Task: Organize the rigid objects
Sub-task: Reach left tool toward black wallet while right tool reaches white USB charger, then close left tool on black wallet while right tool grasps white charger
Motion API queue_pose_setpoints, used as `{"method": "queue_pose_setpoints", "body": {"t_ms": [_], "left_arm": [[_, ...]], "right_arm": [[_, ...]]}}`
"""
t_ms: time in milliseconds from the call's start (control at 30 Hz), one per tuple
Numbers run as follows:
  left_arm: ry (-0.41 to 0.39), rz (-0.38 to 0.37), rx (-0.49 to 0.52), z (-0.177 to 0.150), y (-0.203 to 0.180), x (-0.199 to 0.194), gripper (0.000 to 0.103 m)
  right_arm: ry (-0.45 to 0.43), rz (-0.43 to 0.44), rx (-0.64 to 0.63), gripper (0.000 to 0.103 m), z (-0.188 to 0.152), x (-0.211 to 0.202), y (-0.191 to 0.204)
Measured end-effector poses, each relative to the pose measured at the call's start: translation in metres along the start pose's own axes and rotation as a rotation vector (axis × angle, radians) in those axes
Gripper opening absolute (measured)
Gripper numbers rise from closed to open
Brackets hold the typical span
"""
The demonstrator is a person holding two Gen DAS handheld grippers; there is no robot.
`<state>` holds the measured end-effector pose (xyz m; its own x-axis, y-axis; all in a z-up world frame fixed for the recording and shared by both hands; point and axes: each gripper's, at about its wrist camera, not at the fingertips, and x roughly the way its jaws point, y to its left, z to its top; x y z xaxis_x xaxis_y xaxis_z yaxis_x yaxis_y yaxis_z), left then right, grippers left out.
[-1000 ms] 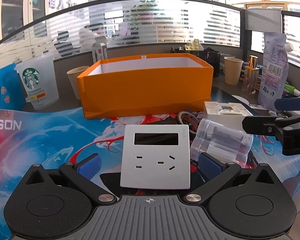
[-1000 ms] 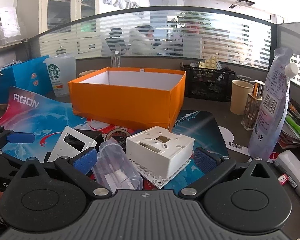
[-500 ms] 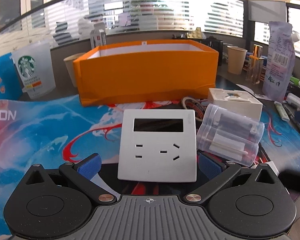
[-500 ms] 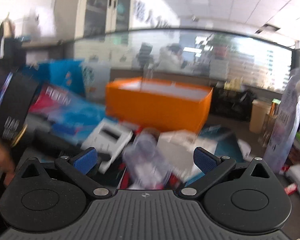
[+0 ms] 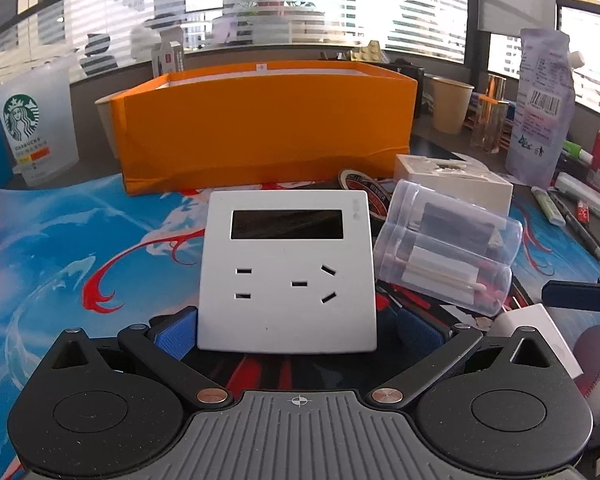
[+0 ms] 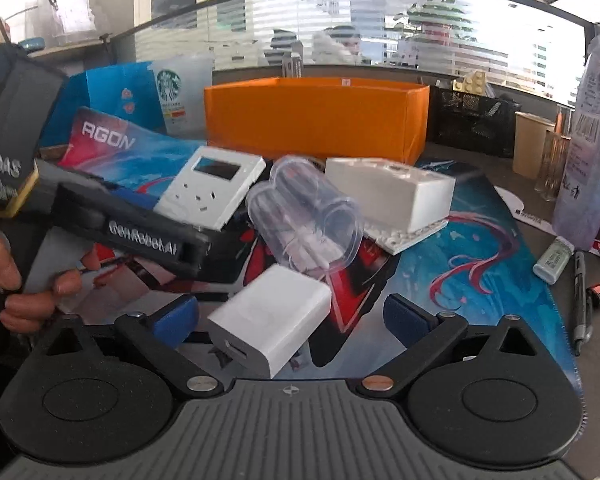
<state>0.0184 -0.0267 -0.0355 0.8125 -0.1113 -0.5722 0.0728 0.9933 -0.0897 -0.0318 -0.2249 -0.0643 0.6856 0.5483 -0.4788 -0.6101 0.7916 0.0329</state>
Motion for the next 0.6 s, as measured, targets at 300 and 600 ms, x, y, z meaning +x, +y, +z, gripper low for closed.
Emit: {"method": "queue_pose_setpoints", "body": {"t_ms": [300, 600], "left_arm": [[-0.043, -0.028, 0.010, 0.001, 0.003, -0.002, 0.089], [-0.056, -0.016, 0.009, 0.006, 0.007, -0.011, 0.089]], "right_arm": [[-0.047, -0.018, -0.015, 0.059, 0.002, -0.001, -0.002], [-0.045, -0.016, -0.012, 0.059, 0.002, -0.002, -0.004]]}}
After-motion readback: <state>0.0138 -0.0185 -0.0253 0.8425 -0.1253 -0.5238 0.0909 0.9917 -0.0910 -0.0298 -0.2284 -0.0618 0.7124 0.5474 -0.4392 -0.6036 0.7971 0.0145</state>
